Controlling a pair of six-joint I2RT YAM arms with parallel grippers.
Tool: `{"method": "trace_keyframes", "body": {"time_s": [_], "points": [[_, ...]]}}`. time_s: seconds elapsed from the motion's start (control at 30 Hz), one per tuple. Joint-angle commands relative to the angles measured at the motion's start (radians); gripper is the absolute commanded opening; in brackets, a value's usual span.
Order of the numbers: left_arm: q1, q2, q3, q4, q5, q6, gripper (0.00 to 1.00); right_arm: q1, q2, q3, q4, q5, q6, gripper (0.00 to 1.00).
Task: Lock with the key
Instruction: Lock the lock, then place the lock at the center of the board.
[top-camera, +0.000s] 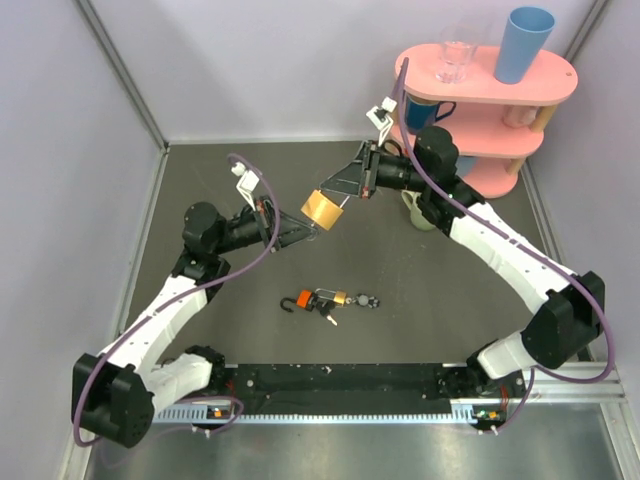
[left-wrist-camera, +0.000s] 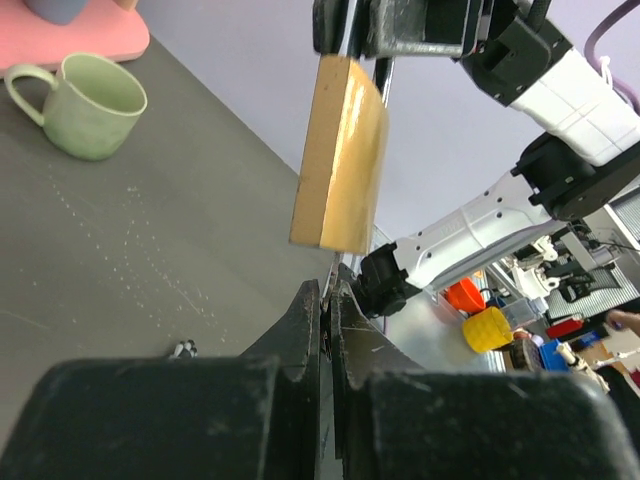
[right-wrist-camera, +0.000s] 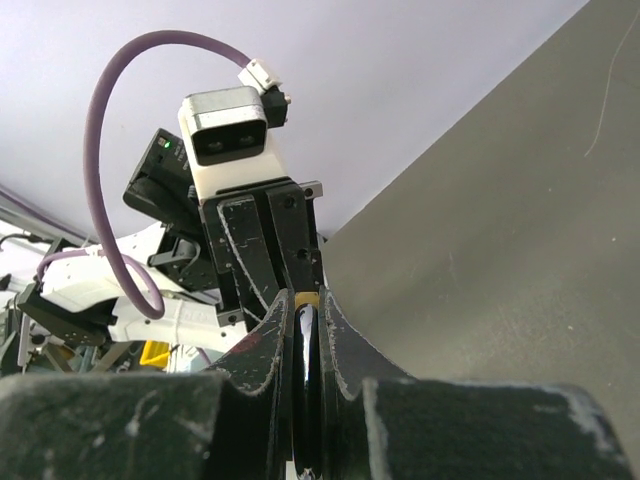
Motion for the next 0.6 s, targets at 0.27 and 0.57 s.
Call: {"method": "trace_keyframes", "body": {"time_s": [0.27,0.57], "points": [[0.001,-0.102,-0.108,-0.065,0.048,0.058,0.0,-0.038,-0.103,0.001,0.114,0.066,-0.017,0.0],[0.001,-0.161,-0.171,-0.128,0.034,0.1,0.0,-0.058,-0.13,-0.034,0.111,0.072,-0.02,0.0]]}}
